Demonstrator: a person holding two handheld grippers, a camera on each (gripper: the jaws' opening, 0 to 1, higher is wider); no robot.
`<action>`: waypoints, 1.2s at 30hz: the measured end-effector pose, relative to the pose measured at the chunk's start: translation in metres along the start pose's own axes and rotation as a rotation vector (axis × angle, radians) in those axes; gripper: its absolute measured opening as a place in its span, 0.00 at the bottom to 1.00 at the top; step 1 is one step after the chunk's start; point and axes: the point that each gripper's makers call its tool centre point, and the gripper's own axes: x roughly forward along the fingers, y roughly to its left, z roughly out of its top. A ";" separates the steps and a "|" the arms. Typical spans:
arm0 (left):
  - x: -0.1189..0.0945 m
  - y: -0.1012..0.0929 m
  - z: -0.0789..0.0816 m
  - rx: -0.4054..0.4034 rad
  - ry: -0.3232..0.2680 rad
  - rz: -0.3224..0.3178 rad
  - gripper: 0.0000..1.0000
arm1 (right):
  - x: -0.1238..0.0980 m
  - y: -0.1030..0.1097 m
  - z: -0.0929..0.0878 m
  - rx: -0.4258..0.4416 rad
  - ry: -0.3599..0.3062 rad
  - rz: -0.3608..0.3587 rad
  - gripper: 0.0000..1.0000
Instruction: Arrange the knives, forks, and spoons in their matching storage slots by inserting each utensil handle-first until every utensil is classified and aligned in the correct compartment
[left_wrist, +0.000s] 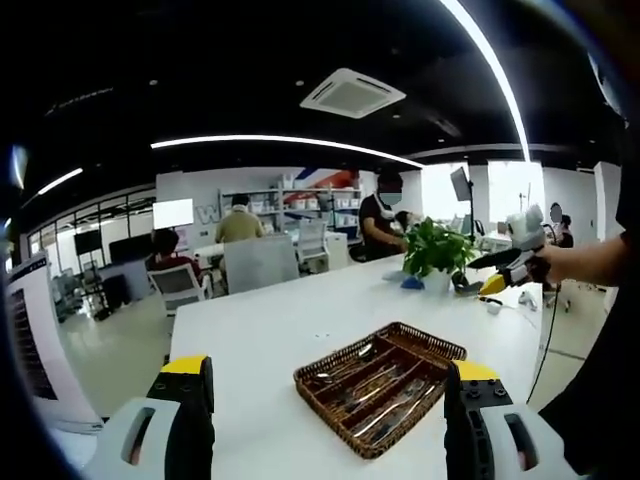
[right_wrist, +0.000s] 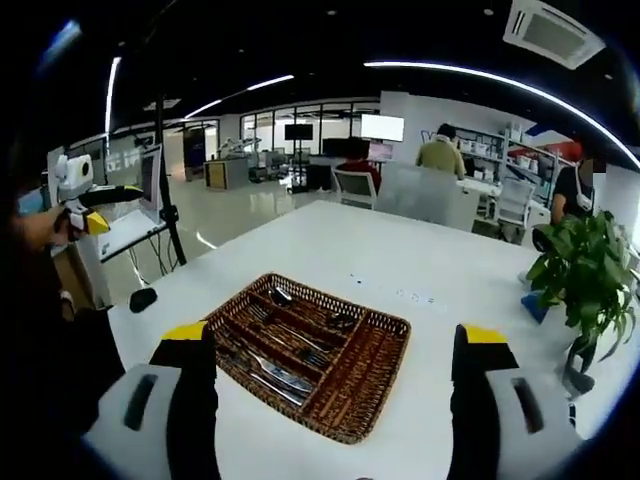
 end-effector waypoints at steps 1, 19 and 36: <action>0.000 -0.004 -0.003 -0.002 0.007 -0.004 1.00 | -0.003 0.002 -0.002 -0.003 0.000 0.007 0.99; -0.005 -0.055 -0.031 -0.033 0.076 -0.039 1.00 | -0.034 0.035 -0.032 -0.021 0.004 0.084 0.99; 0.007 -0.058 -0.037 -0.044 0.119 -0.050 1.00 | -0.039 0.016 -0.044 0.022 0.074 0.059 0.99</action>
